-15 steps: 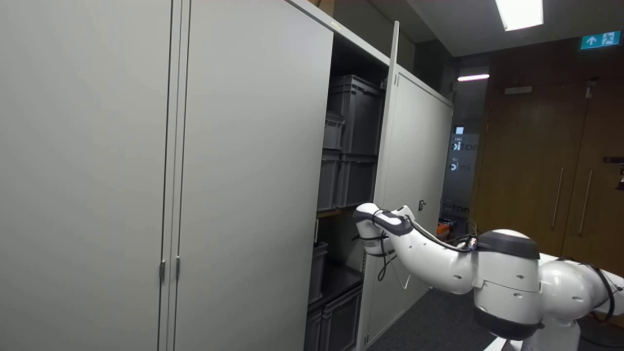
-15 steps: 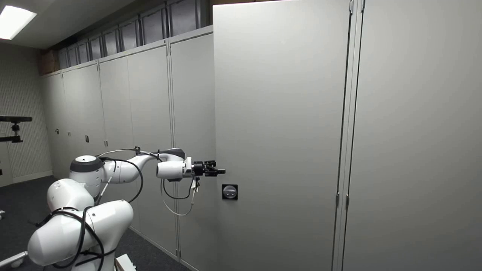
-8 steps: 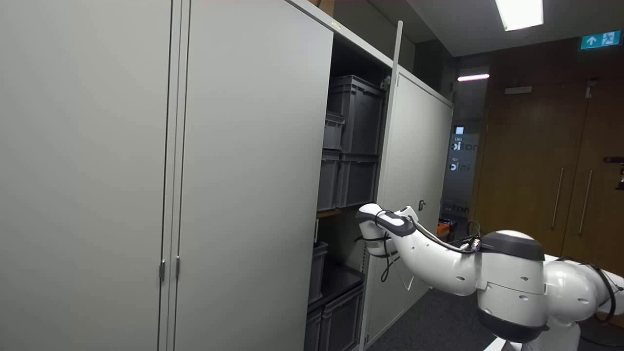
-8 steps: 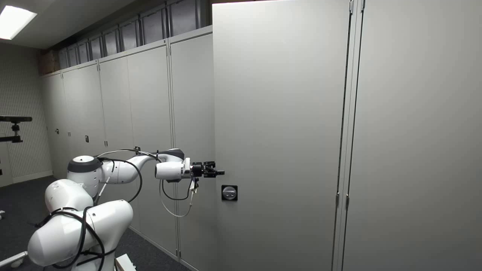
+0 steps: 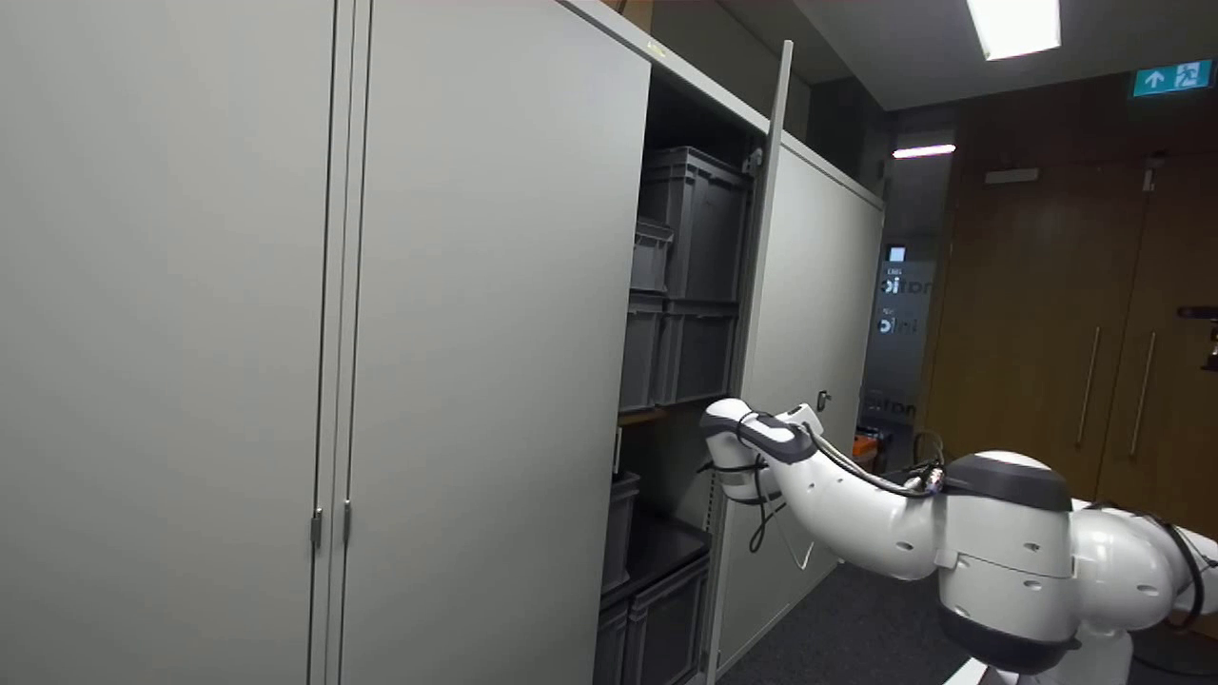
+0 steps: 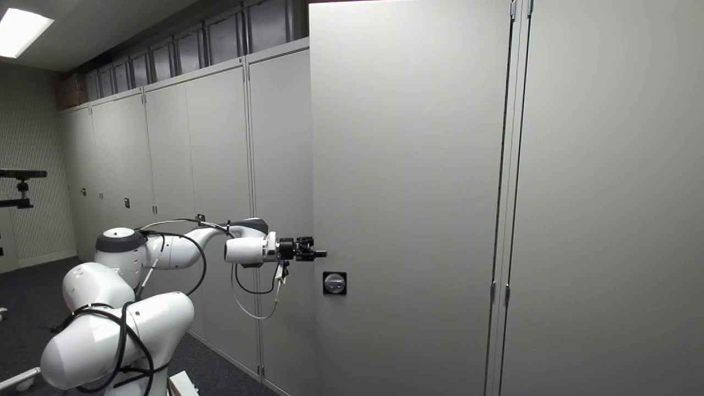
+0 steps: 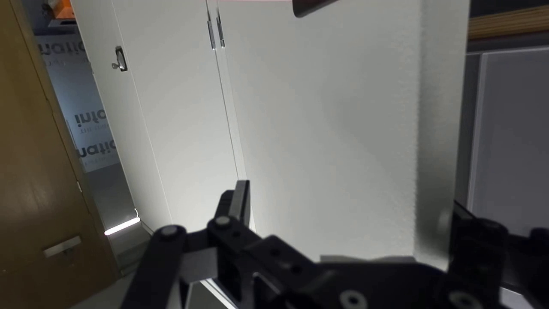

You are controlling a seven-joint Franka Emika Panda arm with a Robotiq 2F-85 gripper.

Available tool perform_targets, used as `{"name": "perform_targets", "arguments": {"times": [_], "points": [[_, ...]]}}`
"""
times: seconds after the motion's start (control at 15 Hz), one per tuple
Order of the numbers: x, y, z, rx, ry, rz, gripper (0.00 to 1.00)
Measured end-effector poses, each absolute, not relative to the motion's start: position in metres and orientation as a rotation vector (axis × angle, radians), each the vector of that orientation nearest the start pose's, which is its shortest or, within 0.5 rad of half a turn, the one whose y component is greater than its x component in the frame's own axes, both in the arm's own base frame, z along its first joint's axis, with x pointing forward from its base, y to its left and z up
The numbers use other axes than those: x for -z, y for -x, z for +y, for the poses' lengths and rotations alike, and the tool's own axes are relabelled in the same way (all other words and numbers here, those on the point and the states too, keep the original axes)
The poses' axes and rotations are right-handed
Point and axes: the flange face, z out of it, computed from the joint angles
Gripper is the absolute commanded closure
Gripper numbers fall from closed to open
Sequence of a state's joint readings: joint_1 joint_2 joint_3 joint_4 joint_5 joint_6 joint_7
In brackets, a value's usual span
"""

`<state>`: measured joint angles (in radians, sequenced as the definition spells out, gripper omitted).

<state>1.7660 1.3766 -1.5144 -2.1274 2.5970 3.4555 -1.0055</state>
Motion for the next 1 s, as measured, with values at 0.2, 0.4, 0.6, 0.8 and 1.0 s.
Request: {"name": "perform_targets", "arguments": {"times": [0.2,0.4,0.6,0.8,1.0], "points": [[-0.378,-0.444,0.138,2.404,2.350,0.955,0.00],[-0.377,-0.441,0.135,2.405,2.353,0.963,0.00],[-0.377,-0.436,0.133,2.408,2.355,0.971,0.00],[-0.377,-0.432,0.130,2.410,2.356,0.980,0.00],[-0.378,-0.428,0.128,2.412,2.355,0.989,0.00]]}}
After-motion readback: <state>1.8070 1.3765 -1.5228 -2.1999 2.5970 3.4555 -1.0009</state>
